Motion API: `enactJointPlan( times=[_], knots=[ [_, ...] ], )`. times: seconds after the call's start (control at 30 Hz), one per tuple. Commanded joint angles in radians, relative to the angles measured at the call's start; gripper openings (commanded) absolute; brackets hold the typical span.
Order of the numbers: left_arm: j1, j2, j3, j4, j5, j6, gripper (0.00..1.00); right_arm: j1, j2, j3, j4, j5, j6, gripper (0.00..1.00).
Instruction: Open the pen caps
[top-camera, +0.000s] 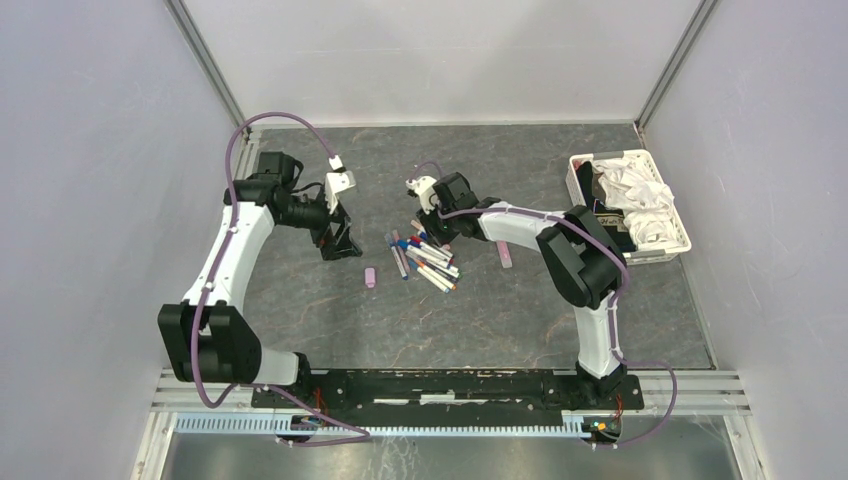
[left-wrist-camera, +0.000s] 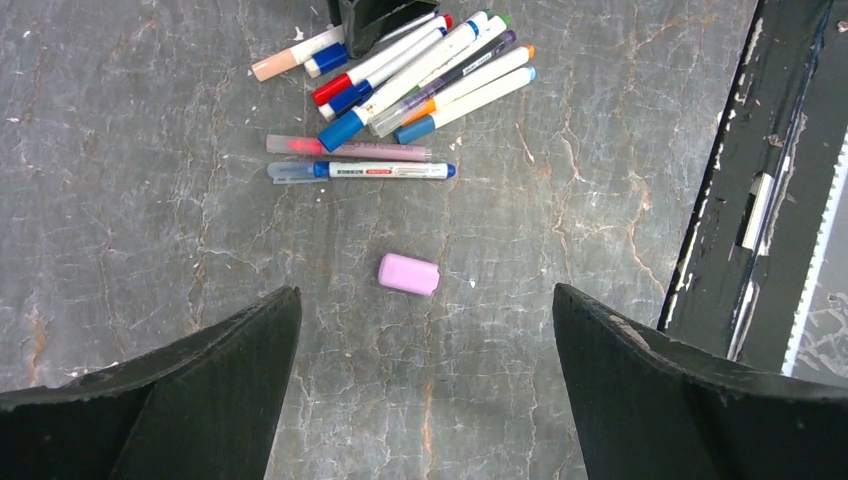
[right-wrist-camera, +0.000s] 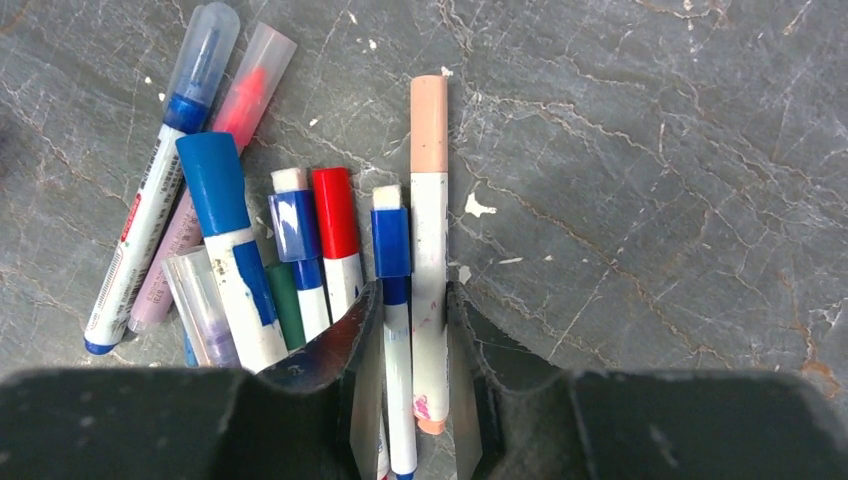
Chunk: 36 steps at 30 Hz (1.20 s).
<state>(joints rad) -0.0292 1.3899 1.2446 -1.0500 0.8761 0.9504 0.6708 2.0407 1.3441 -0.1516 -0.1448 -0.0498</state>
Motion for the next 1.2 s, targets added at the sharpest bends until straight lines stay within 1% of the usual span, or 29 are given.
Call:
enactJointPlan(
  times=[0.0, 0.1, 0.17, 0.2, 0.23, 0.3, 0.4, 0.5, 0.67, 0.73, 0.8, 0.97, 1.1, 1.17],
  knots=[
    [0.002, -0.008, 0.032, -0.03, 0.055, 0.024, 1.0, -0.02, 0.016, 0.036, 0.006, 0.016, -0.01, 0.26],
    [0.002, 0.0, 0.036, -0.043, 0.062, 0.035, 1.0, -0.033, 0.011, 0.041, 0.005, 0.013, -0.011, 0.26],
    [0.002, 0.0, 0.037, -0.043, 0.064, 0.039, 1.0, -0.043, 0.006, 0.044, 0.001, -0.003, -0.013, 0.28],
    [0.002, 0.0, 0.038, -0.042, 0.065, 0.039, 1.0, -0.051, 0.002, 0.046, -0.003, -0.024, -0.016, 0.31],
    [0.002, 0.0, 0.036, -0.045, 0.066, 0.042, 1.0, -0.056, -0.002, 0.049, -0.008, -0.042, -0.02, 0.36],
    [0.002, 0.001, 0.04, -0.056, 0.07, 0.058, 1.0, -0.067, -0.016, 0.049, -0.011, -0.059, -0.023, 0.4],
    [0.002, 0.004, 0.042, -0.058, 0.071, 0.061, 1.0, -0.081, -0.03, 0.047, -0.003, -0.075, -0.015, 0.39],
    [0.002, 0.009, 0.044, -0.067, 0.077, 0.067, 1.0, -0.09, -0.025, 0.053, -0.008, -0.098, -0.014, 0.34],
    [0.002, 0.012, 0.045, -0.084, 0.08, 0.089, 1.0, -0.099, -0.026, 0.058, -0.011, -0.164, -0.02, 0.31],
    [0.002, 0.013, 0.046, -0.093, 0.079, 0.102, 1.0, -0.106, -0.027, 0.072, -0.021, -0.221, -0.027, 0.32],
    [0.002, 0.014, 0.046, -0.101, 0.078, 0.113, 1.0, -0.112, -0.034, 0.087, -0.033, -0.259, -0.034, 0.35],
    [0.002, 0.018, 0.051, -0.113, 0.084, 0.124, 1.0, -0.14, -0.047, 0.111, -0.035, -0.256, -0.022, 0.37],
    [0.002, 0.021, 0.053, -0.116, 0.084, 0.126, 1.0, -0.148, -0.021, 0.131, -0.049, -0.21, -0.013, 0.32],
    [0.002, 0.021, 0.054, -0.118, 0.084, 0.126, 1.0, -0.147, -0.005, 0.132, -0.053, -0.195, -0.017, 0.31]
  ],
)
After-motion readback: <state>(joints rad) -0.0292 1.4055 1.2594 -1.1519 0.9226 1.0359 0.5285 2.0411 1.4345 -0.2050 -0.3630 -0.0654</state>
